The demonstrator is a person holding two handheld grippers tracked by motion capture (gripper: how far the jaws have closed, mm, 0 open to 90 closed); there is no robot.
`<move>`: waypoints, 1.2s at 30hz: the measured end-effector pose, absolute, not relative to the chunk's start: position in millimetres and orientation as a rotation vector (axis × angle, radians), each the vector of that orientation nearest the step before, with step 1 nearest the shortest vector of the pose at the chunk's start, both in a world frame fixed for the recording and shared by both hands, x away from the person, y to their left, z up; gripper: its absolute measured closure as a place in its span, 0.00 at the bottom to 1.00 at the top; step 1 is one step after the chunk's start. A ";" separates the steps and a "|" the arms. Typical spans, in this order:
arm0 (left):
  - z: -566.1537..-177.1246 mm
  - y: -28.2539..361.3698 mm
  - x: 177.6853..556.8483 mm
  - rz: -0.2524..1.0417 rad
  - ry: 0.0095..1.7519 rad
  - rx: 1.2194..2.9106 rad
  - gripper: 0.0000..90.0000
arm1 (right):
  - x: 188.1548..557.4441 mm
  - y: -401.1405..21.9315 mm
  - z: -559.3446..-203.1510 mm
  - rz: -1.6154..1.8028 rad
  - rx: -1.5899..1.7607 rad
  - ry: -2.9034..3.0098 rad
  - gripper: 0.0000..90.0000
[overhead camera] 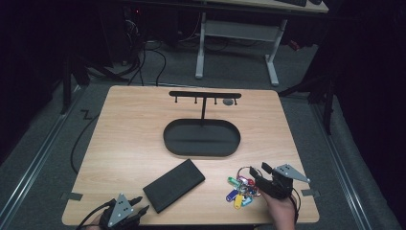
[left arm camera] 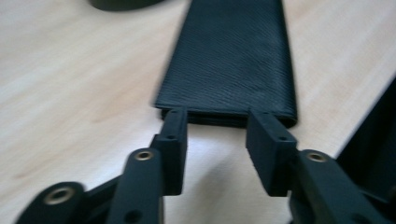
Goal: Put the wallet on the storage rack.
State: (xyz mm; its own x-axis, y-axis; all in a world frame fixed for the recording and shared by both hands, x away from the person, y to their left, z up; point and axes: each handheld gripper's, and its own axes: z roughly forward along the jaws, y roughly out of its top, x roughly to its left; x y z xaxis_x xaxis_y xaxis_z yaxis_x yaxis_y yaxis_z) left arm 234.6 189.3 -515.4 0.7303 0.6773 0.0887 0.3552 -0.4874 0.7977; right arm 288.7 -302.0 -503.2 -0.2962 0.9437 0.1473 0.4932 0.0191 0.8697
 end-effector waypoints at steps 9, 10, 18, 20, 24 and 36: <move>-509.1 187.8 244.7 0.552 0.710 2.096 0.51 | 280.6 -308.6 -506.5 1.192 1.470 1.832 0.46; -508.0 184.0 244.7 0.569 0.687 2.092 0.51 | 279.0 -309.9 -507.0 1.189 1.473 1.832 0.46; -509.4 159.3 256.3 0.504 0.583 2.112 0.46 | 264.4 -320.9 -509.6 1.167 1.488 1.836 0.46; -509.6 155.0 260.3 0.467 0.574 2.113 0.46 | 260.9 -323.5 -510.3 1.160 1.493 1.833 0.46; -507.9 144.5 268.7 0.397 0.568 2.068 0.46 | 251.8 -329.6 -510.5 1.144 1.505 1.819 0.46; -510.8 93.6 285.3 0.368 0.521 2.190 0.41 | 254.5 -327.2 -511.1 1.152 1.496 1.833 0.46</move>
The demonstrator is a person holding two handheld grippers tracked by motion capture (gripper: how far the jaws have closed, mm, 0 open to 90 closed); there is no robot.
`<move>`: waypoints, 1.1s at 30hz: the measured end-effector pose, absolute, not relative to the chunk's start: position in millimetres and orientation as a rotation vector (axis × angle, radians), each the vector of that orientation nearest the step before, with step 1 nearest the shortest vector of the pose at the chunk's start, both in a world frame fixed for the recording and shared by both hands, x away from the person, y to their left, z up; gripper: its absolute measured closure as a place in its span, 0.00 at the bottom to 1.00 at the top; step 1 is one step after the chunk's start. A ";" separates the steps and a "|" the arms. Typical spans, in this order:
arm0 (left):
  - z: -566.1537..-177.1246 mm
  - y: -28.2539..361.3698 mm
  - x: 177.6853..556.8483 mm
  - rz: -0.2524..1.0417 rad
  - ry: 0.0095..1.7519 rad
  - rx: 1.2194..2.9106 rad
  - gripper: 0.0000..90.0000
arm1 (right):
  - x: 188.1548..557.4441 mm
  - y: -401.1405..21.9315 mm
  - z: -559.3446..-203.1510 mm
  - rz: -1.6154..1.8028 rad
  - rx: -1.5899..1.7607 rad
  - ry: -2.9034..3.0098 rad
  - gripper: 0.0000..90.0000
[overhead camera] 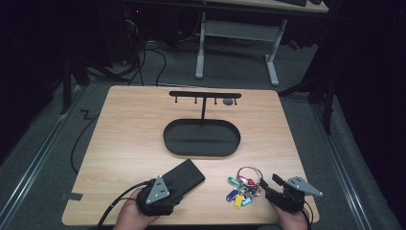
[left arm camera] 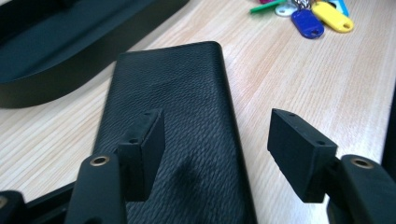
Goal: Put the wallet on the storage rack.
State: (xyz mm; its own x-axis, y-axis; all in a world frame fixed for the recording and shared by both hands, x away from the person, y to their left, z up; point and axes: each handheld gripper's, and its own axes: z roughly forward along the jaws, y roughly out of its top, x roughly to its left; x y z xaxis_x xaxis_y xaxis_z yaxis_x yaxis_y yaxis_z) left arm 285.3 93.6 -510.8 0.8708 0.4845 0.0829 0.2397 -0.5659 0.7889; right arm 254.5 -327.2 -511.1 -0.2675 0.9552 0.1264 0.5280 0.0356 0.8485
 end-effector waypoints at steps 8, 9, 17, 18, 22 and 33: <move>-520.9 73.2 284.8 0.499 0.507 2.281 0.48 | 262.3 -324.2 -512.8 1.160 1.497 1.847 0.46; -522.0 71.6 282.6 0.540 0.490 2.293 0.48 | 262.7 -323.8 -512.9 1.160 1.497 1.849 0.46; -531.3 62.4 267.8 0.788 0.362 2.326 0.55 | 262.7 -323.5 -513.5 1.159 1.513 1.843 0.46; -532.2 62.6 266.9 0.798 0.345 2.322 0.56 | 262.6 -323.6 -513.5 1.161 1.519 1.839 0.46; -533.7 63.0 265.1 0.812 0.331 2.315 0.61 | 262.4 -322.7 -513.6 1.161 1.524 1.836 0.46; -531.0 68.5 267.3 0.745 0.376 2.288 0.72 | 263.5 -319.4 -514.4 1.162 1.528 1.844 0.46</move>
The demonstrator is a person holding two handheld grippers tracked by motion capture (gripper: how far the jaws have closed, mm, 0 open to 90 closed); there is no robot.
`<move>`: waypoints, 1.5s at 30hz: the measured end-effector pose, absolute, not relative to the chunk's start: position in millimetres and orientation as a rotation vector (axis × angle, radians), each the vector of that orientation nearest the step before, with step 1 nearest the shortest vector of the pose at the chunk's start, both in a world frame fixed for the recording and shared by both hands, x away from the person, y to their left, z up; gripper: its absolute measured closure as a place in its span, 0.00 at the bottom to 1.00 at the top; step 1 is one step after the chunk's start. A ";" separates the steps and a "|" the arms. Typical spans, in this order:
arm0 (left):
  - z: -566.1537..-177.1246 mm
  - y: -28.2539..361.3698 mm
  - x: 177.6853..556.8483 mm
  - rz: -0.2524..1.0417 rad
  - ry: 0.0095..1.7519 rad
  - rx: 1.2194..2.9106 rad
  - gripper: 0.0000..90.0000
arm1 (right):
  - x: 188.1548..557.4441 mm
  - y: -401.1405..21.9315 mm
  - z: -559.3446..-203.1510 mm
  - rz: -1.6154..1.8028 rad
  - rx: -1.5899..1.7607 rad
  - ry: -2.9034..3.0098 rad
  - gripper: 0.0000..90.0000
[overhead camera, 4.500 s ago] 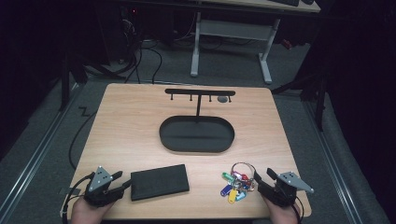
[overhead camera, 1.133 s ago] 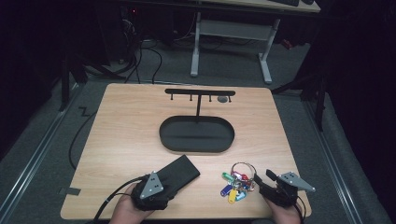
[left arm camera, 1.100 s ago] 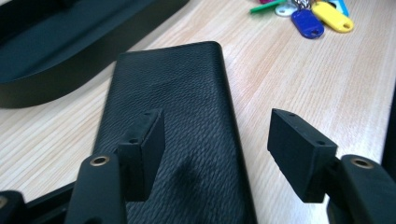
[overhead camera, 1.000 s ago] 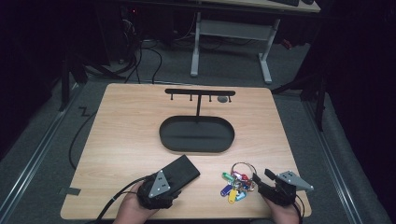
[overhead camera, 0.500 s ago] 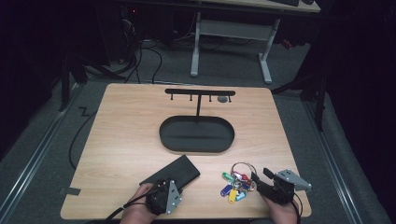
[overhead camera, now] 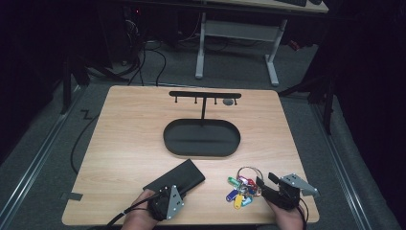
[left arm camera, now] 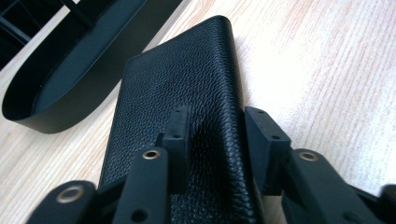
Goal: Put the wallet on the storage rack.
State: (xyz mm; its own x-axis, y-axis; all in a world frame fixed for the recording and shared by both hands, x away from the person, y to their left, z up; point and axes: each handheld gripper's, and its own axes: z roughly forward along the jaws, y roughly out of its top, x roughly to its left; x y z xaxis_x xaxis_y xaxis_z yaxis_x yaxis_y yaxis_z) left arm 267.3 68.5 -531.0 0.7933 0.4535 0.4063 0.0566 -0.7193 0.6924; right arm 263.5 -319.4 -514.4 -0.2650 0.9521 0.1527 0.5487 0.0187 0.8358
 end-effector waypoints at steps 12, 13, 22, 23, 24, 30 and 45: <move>-527.2 76.8 268.4 0.706 0.394 2.238 0.79 | 263.9 -321.8 -514.0 1.185 1.534 1.835 0.46; -526.1 77.8 268.7 0.701 0.397 2.231 0.80 | 263.9 -322.1 -513.9 1.188 1.534 1.833 0.46; -520.0 88.1 269.7 0.694 0.413 2.183 0.85 | 263.6 -323.4 -512.8 1.202 1.535 1.825 0.46; -520.0 88.1 269.7 0.694 0.413 2.183 0.85 | 263.6 -323.4 -512.8 1.202 1.535 1.825 0.46; -519.1 89.3 269.8 0.697 0.412 2.181 0.85 | 263.7 -323.4 -512.7 1.203 1.535 1.825 0.46; -513.5 96.0 271.9 0.686 0.434 2.147 0.88 | 263.3 -324.5 -513.1 1.202 1.531 1.828 0.46; -498.8 128.1 280.6 0.627 0.541 2.048 0.90 | 266.0 -323.2 -513.8 1.211 1.539 1.834 0.46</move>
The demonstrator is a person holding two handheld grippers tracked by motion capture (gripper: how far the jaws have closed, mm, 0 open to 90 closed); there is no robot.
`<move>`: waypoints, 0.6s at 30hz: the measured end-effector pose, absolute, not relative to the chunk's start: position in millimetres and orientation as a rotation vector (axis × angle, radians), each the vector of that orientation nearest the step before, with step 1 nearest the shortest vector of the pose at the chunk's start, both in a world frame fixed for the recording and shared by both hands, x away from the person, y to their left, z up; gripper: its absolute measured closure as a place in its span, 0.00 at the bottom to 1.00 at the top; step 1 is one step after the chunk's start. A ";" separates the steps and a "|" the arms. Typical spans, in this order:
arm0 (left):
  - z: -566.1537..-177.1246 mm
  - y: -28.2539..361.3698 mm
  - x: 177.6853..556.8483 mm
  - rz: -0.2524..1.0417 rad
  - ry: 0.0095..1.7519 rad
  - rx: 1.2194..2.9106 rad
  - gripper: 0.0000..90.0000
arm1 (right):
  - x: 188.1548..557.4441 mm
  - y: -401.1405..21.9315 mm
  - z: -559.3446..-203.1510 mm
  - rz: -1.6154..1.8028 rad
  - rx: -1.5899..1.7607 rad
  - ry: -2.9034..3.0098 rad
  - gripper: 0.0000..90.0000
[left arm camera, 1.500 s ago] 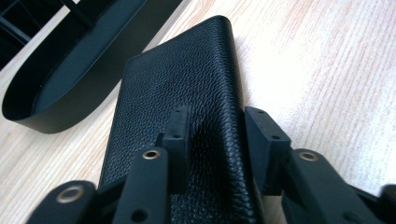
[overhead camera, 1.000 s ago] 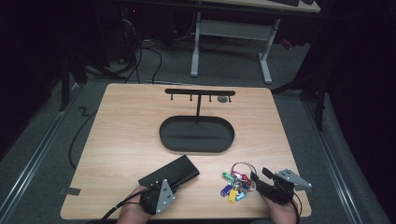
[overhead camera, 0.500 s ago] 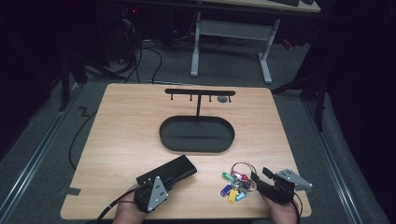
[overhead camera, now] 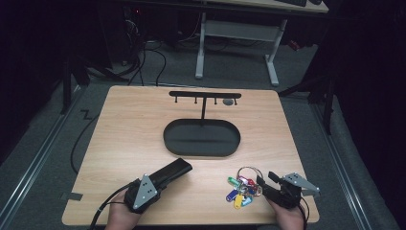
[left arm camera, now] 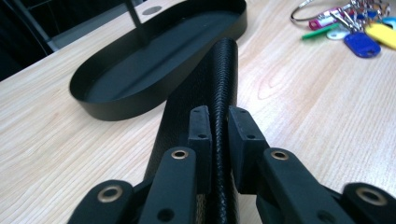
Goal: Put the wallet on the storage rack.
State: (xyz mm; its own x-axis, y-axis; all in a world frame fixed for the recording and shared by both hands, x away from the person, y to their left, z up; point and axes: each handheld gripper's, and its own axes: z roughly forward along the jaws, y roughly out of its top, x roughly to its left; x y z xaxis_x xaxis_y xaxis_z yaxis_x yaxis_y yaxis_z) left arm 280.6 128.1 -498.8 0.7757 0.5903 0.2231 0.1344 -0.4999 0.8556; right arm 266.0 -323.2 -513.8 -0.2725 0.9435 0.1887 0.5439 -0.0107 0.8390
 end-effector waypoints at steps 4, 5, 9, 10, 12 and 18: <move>-494.8 139.0 284.1 0.617 0.571 2.012 0.90 | 267.3 -323.0 -514.2 1.214 1.531 1.840 0.46; -494.2 141.0 284.7 0.607 0.583 2.004 0.90 | 267.6 -323.1 -514.3 1.216 1.529 1.840 0.46; -490.6 150.3 287.2 0.594 0.619 1.985 0.90 | 267.9 -323.3 -514.3 1.219 1.534 1.840 0.46; -490.1 151.6 287.7 0.590 0.624 1.981 0.91 | 267.9 -323.5 -514.2 1.220 1.535 1.840 0.46; -488.6 154.7 288.4 0.582 0.635 1.972 0.91 | 267.9 -323.8 -514.3 1.222 1.536 1.840 0.46; -483.3 161.1 287.4 0.553 0.668 1.933 0.91 | 268.0 -324.7 -513.9 1.226 1.536 1.840 0.46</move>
State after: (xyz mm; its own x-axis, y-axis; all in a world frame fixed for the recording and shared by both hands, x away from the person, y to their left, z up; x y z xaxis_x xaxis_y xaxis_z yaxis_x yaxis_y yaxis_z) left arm 287.4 161.1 -483.3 0.7452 0.6602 0.0936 0.2144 -0.3701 0.9039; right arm 268.0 -324.7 -513.9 -0.2820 0.9391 0.1965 0.5432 -0.0126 0.8395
